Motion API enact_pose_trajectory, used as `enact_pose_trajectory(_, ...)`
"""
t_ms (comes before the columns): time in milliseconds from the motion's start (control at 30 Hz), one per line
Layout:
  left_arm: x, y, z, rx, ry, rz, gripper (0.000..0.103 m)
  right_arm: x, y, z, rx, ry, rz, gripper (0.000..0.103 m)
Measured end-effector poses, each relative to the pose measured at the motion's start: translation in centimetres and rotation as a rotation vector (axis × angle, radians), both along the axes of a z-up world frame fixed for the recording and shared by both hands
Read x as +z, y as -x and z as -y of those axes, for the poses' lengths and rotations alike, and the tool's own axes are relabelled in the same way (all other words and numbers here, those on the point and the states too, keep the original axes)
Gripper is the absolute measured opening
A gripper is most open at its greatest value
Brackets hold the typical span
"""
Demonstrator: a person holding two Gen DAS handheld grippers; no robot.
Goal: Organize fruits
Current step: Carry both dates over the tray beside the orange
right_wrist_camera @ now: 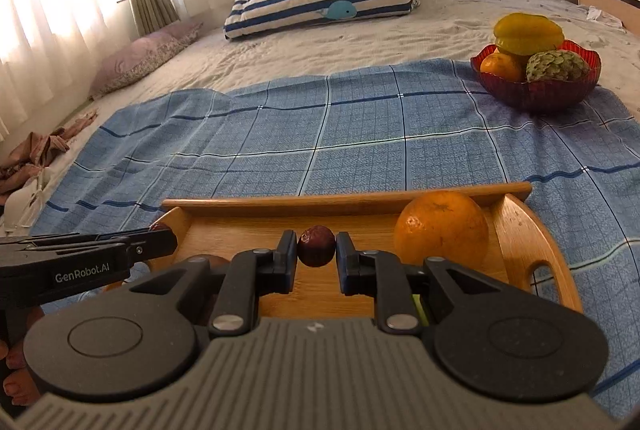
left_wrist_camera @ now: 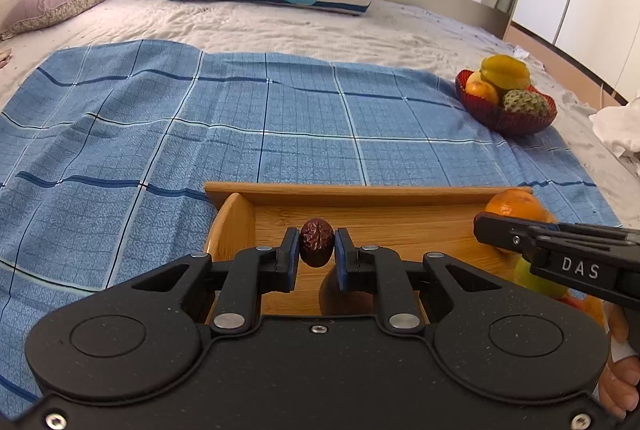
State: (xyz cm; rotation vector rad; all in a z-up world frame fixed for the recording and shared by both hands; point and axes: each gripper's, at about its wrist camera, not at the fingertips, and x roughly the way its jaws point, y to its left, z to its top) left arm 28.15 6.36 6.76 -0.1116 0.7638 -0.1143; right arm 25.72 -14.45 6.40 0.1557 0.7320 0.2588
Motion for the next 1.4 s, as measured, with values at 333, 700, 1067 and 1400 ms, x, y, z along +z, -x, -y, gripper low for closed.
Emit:
enact_pose_trajectory(333,-1.0,-2.3,-0.8,0.028,0.021,-0.059,0.018,-1.3,-3.2,-0.9,-0.015,0.024,-0.096,0.025)
enact_pose_trajectory(700,-1.9,-3.8,-0.7,0.025,0.015,-0.09,0.018,-2.1,-4.2,-1.7,-0.02,0.064,-0.119,0.025)
enact_pose_trajectory(1067,-2.5,-4.5,-0.3,0.015,0.019,-0.118,0.018,-2.8,-4.5,-2.3,-0.012,0.08,-0.135,0.025)
enact_pose_trajectory(1400,-3.0,-4.7,-0.2,0.014,0.01,-0.127,0.018,-3.3,-4.6,-2.6,-0.003,0.092,-0.14,0.025)
